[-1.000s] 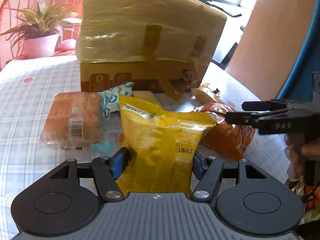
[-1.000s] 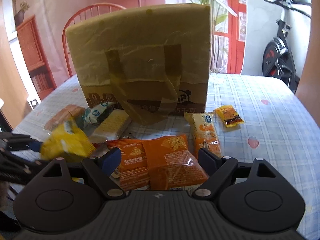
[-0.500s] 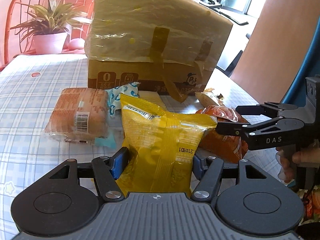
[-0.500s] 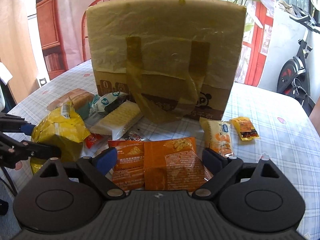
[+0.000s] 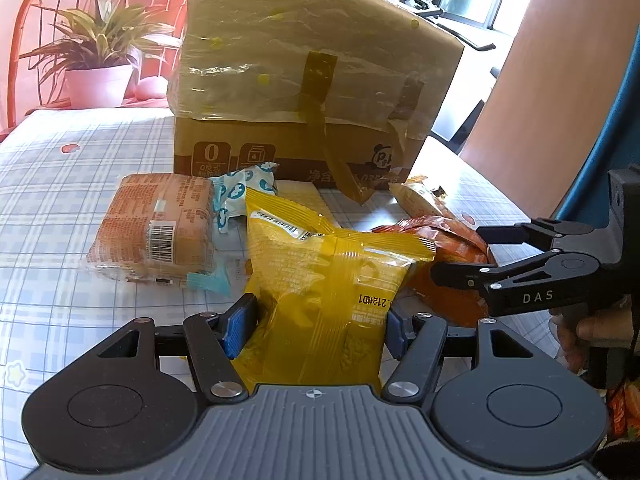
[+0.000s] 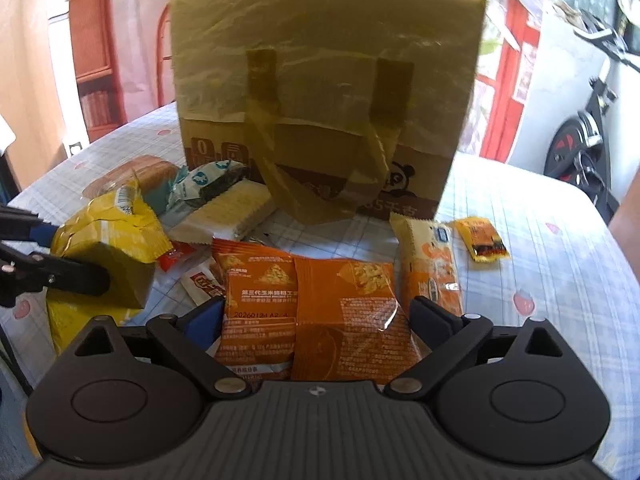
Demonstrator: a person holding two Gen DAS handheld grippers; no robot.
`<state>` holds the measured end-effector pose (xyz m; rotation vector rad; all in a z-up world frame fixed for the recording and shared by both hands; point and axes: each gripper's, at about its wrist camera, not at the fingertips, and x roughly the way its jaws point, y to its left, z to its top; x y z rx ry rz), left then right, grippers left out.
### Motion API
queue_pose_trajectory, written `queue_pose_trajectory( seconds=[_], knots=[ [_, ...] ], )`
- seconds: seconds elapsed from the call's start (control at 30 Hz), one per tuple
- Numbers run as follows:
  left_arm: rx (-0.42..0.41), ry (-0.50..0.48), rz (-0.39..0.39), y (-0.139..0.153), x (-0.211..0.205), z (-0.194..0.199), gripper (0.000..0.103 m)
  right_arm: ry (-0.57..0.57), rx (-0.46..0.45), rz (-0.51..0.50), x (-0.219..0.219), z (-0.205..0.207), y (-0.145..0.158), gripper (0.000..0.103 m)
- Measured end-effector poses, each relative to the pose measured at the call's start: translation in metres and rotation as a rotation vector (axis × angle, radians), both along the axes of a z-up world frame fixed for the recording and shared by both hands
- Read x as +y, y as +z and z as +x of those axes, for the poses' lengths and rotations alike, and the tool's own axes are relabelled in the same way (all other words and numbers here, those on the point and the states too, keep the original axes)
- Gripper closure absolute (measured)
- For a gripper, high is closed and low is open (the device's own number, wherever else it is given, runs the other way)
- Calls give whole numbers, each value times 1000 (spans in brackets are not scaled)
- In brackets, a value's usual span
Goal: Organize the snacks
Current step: 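Grasp an orange snack packet with the right gripper while left holds yellow bag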
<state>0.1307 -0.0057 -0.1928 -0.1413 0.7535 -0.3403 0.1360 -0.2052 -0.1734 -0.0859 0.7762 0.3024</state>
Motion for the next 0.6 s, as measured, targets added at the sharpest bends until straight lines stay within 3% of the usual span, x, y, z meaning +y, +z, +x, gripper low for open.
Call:
queue_pose_trajectory(
  seconds=[0.17,0.43,0.6],
  knots=[
    [-3,0,-2,0,0,0,36,-49,23,62,-10,1,-6,9],
    [-15,-24,-26,1,-1,-2,38,-37,10,93,-11,-8,-2,27],
    [-25,-34,-38,3,-1,-4,39,-44,5,129,-13,-13,3,31]
  ],
)
